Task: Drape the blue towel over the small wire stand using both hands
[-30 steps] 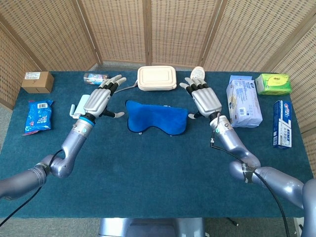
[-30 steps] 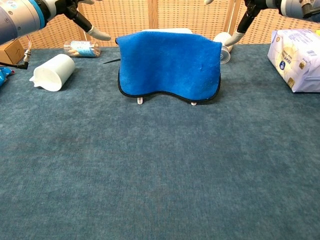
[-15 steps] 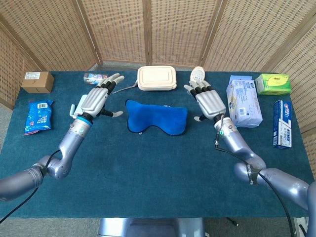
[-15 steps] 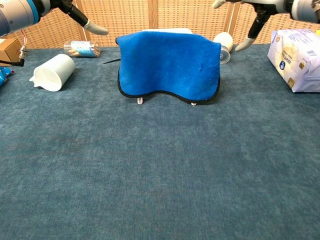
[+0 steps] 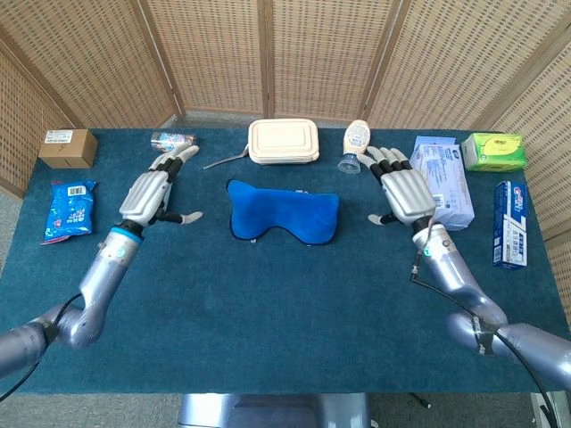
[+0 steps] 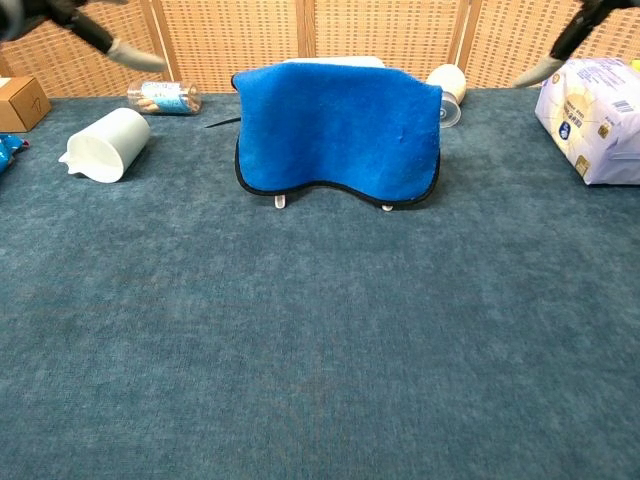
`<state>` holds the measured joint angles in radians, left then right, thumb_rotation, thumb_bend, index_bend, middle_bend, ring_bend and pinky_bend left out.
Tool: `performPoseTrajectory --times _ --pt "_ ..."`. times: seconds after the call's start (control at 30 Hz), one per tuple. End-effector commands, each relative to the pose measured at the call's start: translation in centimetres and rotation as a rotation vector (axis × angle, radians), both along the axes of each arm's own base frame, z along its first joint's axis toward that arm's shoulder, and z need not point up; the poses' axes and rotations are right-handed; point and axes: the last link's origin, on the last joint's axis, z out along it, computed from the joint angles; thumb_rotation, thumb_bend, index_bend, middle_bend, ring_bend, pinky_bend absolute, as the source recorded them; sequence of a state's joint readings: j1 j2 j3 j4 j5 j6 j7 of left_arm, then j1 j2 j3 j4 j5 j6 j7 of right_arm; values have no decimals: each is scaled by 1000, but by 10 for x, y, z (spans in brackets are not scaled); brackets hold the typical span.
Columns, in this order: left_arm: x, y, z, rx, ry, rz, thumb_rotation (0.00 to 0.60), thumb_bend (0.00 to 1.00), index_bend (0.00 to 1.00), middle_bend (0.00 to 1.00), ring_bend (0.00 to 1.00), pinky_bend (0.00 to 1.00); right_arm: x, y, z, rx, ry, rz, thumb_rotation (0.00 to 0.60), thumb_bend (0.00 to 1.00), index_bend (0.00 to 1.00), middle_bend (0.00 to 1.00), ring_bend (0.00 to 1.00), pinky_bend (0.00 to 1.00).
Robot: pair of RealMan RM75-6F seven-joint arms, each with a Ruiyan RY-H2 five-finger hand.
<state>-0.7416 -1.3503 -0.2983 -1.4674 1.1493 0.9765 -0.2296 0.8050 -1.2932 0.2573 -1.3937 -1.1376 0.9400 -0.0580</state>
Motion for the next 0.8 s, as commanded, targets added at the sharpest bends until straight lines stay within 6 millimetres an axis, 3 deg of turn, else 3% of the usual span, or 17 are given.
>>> performPoseTrajectory --times 0.03,0.5,0.8 --pt "-20 -23 13 5 -6 51 600 203 49 0 0 0 -7 13 9 -15 -21 2 600 0 125 7 0 0" --pt "-73 -140 52 14 -13 184 600 203 92 0 0 0 -39 89 38 -130 -14 -74 600 31 114 0 0 0" --pt "-95 -190 60 51 19 238 600 203 119 4 0 0 -62 129 47 -182 -9 -168 600 33 115 0 0 0"
